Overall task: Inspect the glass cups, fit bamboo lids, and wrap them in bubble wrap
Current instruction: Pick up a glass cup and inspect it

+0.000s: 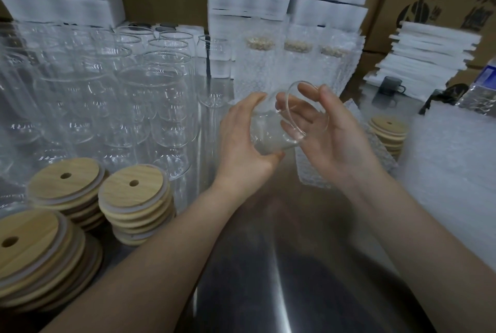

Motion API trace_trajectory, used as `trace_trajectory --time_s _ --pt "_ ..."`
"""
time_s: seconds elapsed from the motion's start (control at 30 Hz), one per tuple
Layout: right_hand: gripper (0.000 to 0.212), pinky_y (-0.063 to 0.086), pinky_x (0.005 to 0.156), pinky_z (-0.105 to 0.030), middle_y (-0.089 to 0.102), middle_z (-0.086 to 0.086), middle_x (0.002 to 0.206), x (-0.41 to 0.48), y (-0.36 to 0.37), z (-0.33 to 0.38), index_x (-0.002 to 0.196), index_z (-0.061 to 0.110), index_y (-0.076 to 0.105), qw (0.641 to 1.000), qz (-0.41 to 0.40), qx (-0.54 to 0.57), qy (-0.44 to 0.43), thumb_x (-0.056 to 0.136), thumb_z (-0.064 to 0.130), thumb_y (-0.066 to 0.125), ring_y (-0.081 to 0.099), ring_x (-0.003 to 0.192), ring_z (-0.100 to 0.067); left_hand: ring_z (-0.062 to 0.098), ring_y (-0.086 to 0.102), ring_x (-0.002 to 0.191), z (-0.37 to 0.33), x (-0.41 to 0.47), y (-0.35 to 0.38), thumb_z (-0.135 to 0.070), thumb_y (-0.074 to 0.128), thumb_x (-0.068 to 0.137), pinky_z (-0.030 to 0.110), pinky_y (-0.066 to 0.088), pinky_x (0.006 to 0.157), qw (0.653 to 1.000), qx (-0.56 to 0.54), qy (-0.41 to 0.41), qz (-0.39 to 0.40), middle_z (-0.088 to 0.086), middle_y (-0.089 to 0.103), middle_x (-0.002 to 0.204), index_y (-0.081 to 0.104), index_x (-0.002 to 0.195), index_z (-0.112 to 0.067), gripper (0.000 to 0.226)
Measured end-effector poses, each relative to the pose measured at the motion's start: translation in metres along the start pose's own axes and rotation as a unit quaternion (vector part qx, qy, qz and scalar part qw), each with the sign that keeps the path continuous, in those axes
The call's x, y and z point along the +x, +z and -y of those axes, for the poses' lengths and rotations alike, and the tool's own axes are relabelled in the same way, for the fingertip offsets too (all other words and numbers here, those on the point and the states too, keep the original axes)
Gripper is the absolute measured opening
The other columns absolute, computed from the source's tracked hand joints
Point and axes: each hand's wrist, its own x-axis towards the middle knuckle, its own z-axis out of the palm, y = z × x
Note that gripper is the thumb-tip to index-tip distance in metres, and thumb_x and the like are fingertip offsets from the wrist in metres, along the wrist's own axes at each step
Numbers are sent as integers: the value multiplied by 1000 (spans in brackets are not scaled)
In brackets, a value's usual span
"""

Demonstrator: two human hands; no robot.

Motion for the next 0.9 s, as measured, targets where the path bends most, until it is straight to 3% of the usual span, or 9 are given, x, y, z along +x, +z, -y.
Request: trace_trajectory --time_s 0.13,0.23,0.4,0.5,0.6,0.7,0.83,0.9 --pt "23 51 97 -38 69 -15 114 0 -1 3 99 15 58 1000 -8 22 6 93 37 54 67 108 -23 15 43 124 2 0 2 -12 80 62 33 34 108 997 42 58 -23 -9 45 128 49 134 -15 78" --pt "30 58 86 -33 71 -13 108 -2 2 5 96 15 53 1000 -13 7 -8 82 40 61 70 103 -22 18 46 120 5 0 4 -8 83 63 36 37 104 992 76 92 -41 -2 53 127 51 131 -15 76" --pt "36 51 90 -38 68 -19 115 -7 9 4 92 17 54 997 -50 -52 -31 69 38 71 67 107 -23 22 51 117 6 1 5 -6 82 62 36 40 101 988 97 106 -49 0 55 124 48 129 -22 77" --pt "42 50 92 -37 63 -26 123 -10 13 3 97 17 54 995 -52 -73 -45 64 31 77 65 107 -22 20 49 120 6 1 4 -3 79 61 38 40 103 991 86 90 -50 -9 51 123 49 131 -21 78" --pt "47 51 100 -34 65 -16 118 -10 10 2 104 18 53 993 -18 -103 -60 69 15 84 65 109 -17 8 42 121 5 0 3 -8 76 59 31 35 106 996 52 50 -46 -22 42 122 42 132 -34 84" --pt "50 47 104 -31 64 -4 118 -9 6 1 113 18 52 988 36 -132 -71 70 9 74 60 121 -14 1 39 122 1 1 0 -14 73 56 24 33 106 999 4 3 -38 -31 38 121 36 130 -47 89" --pt "62 43 109 -32 61 -2 128 -8 1 6 127 19 53 982 89 -153 -73 71 3 72 55 129 -15 15 44 132 1 2 -1 -10 75 57 42 39 111 997 -65 -39 -31 -5 48 135 41 132 -30 85" --pt "67 44 107 -31 60 -3 132 -6 -3 11 135 15 51 982 113 -142 -57 72 1 69 53 131 -16 14 45 131 -2 2 -2 -7 75 57 44 40 109 994 -90 -55 -28 1 48 136 43 136 -17 86"
